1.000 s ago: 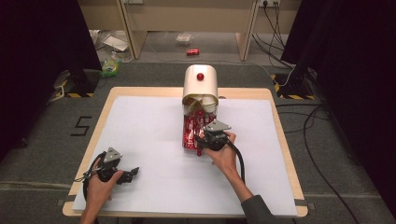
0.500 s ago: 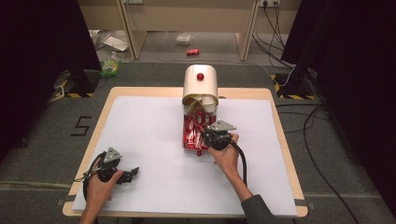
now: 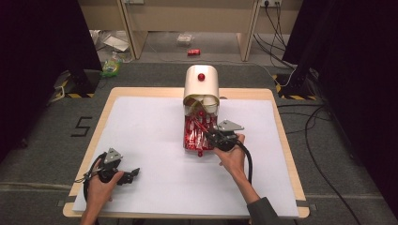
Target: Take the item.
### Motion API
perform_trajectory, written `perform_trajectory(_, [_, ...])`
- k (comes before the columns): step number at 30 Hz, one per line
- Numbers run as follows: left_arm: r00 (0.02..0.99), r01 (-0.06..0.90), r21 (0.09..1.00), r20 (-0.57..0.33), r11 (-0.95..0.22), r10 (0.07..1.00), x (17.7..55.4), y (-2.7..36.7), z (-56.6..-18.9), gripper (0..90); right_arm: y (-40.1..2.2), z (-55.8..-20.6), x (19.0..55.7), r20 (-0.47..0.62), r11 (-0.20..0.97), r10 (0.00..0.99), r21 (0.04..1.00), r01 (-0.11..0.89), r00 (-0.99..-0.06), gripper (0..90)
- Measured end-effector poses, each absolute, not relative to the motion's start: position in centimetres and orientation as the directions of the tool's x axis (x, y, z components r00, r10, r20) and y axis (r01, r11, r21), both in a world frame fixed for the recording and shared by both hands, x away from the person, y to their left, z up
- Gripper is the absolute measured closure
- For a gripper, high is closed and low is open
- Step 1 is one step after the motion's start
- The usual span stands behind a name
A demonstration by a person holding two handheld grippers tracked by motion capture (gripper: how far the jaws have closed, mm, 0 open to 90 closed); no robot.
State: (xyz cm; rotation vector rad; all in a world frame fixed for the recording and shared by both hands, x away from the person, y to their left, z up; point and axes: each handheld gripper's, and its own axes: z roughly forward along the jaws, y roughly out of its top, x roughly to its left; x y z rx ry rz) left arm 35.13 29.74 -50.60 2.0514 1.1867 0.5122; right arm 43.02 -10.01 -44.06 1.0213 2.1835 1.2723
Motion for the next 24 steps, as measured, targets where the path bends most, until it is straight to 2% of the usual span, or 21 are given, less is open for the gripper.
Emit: perform_trajectory(24, [0.502,0.585,0.738,-0.004,-0.337,0.865,35.1,29.7,-50.6,2.7,-14.8,-43.0,39.9,0.018,0.304,0.765,0.871,0.386,-0.643,82.8])
